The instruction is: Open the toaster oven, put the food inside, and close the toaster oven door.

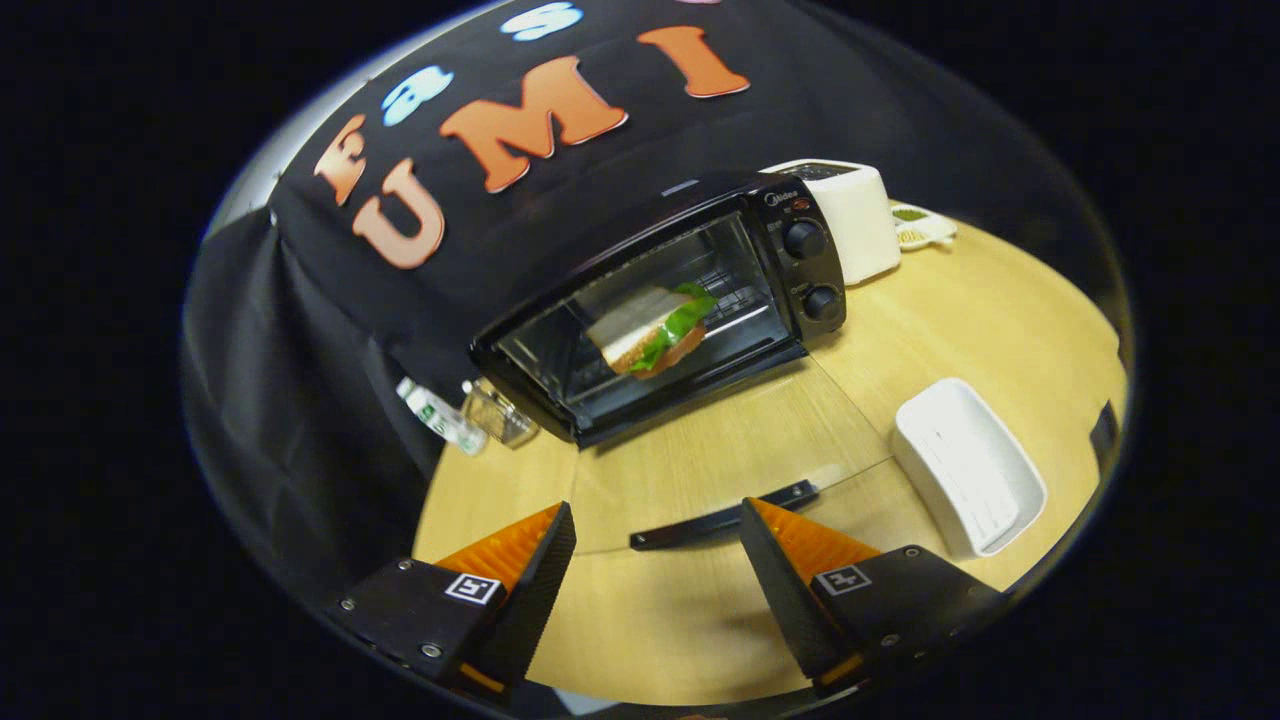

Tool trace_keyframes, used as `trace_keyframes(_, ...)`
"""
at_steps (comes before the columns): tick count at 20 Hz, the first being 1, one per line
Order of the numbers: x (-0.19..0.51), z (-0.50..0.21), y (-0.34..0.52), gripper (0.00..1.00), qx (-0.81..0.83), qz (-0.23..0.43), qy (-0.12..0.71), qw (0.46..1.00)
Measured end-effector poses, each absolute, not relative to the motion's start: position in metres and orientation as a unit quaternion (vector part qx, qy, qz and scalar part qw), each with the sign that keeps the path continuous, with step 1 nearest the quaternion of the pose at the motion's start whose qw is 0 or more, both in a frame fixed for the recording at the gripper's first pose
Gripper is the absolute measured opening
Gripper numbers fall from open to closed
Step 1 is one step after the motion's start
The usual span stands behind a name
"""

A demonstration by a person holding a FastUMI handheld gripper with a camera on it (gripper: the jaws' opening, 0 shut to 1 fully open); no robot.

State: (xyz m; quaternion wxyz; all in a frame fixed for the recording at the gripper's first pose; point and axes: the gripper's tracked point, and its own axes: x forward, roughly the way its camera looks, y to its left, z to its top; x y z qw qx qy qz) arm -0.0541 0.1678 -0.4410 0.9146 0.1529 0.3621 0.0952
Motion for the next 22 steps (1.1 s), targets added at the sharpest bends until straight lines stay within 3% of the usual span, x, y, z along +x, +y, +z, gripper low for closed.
trace_keyframes(6, -0.076, -0.482, 0.147, 0.99, -0.010, 0.077, 0.412, 0.908)
trace_keyframes(15, -0.060, -0.514, 0.143, 1.00, -0.073, 0.049, 0.437, 0.895)
trace_keyframes(22, -0.043, -0.457, 0.149, 1.00, -0.010, 0.054, 0.383, 0.922)
